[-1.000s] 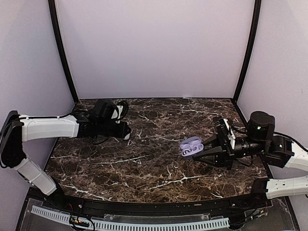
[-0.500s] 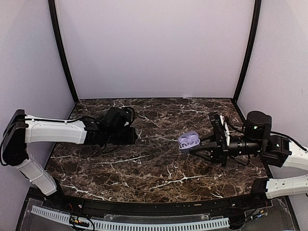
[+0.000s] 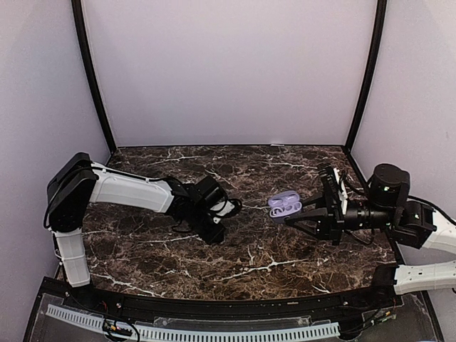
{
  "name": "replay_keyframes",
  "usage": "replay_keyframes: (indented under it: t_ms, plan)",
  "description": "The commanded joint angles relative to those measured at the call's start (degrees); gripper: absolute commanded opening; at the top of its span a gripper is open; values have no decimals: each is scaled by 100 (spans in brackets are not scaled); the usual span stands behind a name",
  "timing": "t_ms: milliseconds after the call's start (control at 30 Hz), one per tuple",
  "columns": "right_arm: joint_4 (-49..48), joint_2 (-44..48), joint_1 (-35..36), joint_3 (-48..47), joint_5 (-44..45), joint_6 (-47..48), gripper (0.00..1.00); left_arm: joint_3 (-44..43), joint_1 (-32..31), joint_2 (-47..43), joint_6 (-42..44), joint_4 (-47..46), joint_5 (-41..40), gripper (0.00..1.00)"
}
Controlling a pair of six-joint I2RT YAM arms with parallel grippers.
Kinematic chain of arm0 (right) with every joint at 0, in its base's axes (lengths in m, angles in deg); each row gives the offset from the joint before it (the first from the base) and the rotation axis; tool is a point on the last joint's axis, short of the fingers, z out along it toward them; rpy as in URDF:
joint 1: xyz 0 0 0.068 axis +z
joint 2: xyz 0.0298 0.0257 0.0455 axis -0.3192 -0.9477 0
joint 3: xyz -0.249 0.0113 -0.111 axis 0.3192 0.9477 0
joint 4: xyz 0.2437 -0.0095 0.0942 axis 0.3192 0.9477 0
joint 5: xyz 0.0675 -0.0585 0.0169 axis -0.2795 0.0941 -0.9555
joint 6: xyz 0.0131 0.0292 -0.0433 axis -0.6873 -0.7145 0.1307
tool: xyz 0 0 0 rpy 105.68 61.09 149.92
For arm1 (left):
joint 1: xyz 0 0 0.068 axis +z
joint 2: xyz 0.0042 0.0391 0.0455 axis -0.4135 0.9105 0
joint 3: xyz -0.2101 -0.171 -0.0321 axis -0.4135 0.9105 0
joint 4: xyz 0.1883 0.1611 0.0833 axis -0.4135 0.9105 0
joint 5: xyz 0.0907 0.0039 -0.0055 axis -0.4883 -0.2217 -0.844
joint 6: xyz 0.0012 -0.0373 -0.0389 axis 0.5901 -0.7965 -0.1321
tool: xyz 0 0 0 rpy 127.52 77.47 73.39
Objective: Insert the wireless bluetooth earbuds into the charging case
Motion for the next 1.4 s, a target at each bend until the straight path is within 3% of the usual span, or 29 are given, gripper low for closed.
replay_keyframes:
  t_ms: [0, 133, 367, 533, 600, 633, 667, 733, 833, 900, 933, 1100, 1200, 1367]
  plan:
    - [-155, 66, 25, 8, 36, 49, 0, -61, -3, -170, 1992, 512, 1026, 12]
    - [-16, 130, 22, -62, 64, 87, 0, -127, 4, -148, 2924, 633, 1114, 13]
    - [8, 178, 17, -43, 116, 93, 0, -188, -3, 120, 4604, 1249, 515, 18]
    - [25, 79, 21, -105, 89, 110, 0, -334, 84, -253, 4773, 882, -215, 24]
    - [54, 94, 25, -126, 112, 115, 0, -279, 95, -743, 4707, 461, -302, 33]
    - [64, 108, 25, -133, 121, 127, 0, -214, 99, -922, 4682, 321, -285, 55]
    - [85, 113, 25, -148, 130, 136, 0, -171, 95, -1267, 4565, -57, -345, 81]
    - [118, 113, 20, -161, 141, 154, 0, -94, 94, -1691, 4397, -395, -397, 97]
    - [98, 96, 20, -162, 141, 163, 0, 327, 94, -2242, 3828, -1259, -1115, 99]
    - [74, 81, 21, -176, 128, 167, 0, 779, 94, -2738, 3138, -2423, -2097, 99]
    - [75, 78, 24, -190, 129, 172, 0, 835, 94, -2807, 2822, -2422, -2277, 99]
    - [140, 188, 22, -232, 277, 149, 0, -48, -101, -2549, 1440, -482, -1659, 99]
    - [196, 212, 16, -240, 321, 108, 0, 201, -298, -2511, 100, -339, -795, 99]
    - [247, 253, -66, -201, 335, 55, 0, 443, -701, -2177, -1644, 112, -426, 99]
